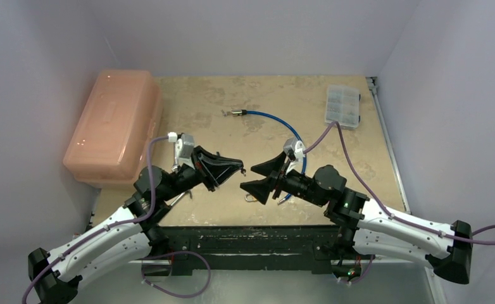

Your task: Unlock with the key

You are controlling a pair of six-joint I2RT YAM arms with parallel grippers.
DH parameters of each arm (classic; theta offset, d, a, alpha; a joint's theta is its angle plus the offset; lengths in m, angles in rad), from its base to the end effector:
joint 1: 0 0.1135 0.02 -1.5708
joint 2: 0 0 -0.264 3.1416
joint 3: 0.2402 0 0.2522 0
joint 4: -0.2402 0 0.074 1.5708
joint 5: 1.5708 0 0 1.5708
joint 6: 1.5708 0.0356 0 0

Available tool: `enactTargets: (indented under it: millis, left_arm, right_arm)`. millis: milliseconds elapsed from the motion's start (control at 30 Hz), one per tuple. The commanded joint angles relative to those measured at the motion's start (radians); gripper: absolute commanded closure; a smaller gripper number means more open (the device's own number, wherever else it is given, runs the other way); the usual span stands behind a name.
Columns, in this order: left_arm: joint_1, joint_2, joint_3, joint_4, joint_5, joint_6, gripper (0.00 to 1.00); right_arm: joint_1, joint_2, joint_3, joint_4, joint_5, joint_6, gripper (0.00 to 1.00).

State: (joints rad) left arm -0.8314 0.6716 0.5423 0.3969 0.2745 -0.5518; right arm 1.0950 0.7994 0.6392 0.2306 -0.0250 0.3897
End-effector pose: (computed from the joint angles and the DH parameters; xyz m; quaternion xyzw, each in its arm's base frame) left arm 0.1063 -0.1309 0.3343 0.1914 0.5797 -0.5662 0.5537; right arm 0.0893 0.1752 0.3306 -0.2440 0.6366 0.5008 0.5333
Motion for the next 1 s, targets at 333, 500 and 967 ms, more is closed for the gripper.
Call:
enactTargets:
  millis: [333, 500, 967]
  left_arm:
    - [0.000, -0.001, -0.014, 0.108, -0.005, -0.033, 1.00]
    - [0.000, 0.007, -0.014, 0.118, -0.001, -0.034, 1.00]
    - [0.000, 0.014, -0.013, 0.128, -0.003, -0.038, 1.00]
  right_arm:
    - [0.003, 0.042, 0.069, 0.131, 0.027, 0.019, 0.36]
    - [0.002, 0.047, 0.080, 0.129, 0.008, 0.012, 0.40]
    - [0.002, 0.068, 0.094, 0.129, -0.033, 0.011, 0.54]
